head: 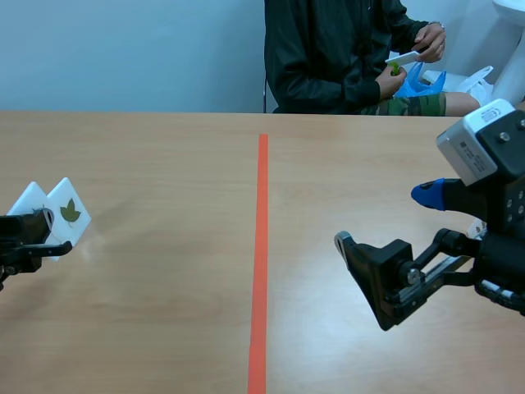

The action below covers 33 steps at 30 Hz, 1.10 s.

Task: Sort the leaf by its shape. The table is split by an orange tape line. A compound leaf with several leaflets goes to the left side, a simple leaf with one blade goes to the right side. Return to the home posture when a red brick is placed on the table.

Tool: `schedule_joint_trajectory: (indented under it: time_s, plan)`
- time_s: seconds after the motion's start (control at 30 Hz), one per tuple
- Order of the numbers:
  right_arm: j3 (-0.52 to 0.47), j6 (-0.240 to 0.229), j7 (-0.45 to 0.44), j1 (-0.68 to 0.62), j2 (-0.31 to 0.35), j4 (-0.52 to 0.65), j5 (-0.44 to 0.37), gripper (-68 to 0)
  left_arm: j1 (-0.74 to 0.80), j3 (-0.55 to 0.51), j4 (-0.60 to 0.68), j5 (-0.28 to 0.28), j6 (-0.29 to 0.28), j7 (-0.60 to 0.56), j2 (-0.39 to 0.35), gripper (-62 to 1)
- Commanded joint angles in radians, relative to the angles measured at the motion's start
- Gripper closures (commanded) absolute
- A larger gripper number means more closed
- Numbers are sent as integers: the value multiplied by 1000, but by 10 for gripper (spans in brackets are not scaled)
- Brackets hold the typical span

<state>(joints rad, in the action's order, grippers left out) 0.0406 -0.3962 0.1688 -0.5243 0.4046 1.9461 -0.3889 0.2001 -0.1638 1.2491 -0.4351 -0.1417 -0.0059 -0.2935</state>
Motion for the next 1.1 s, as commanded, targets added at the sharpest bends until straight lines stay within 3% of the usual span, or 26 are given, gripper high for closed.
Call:
schedule_joint_trajectory:
  time_s: [0.0,0.37,0.73,0.9,1.07]
  plan:
    - [-10,7,-14,12,0,7,-7,-679,-33,5,-16,-3,-2,-36,-1,-41]
    - [-10,7,-14,12,0,7,-7,-679,-148,5,-264,-3,-2,-119,-1,-40]
    - [-10,7,-15,12,0,7,-7,-679,-170,5,-378,-3,-2,-205,-1,-43]
    - [-10,7,-18,12,0,7,-7,-679,-170,5,-383,-3,-2,-208,-1,-148]
    - [-10,7,-18,12,0,7,-7,-679,-170,5,-383,-3,-3,-216,-4,-326]
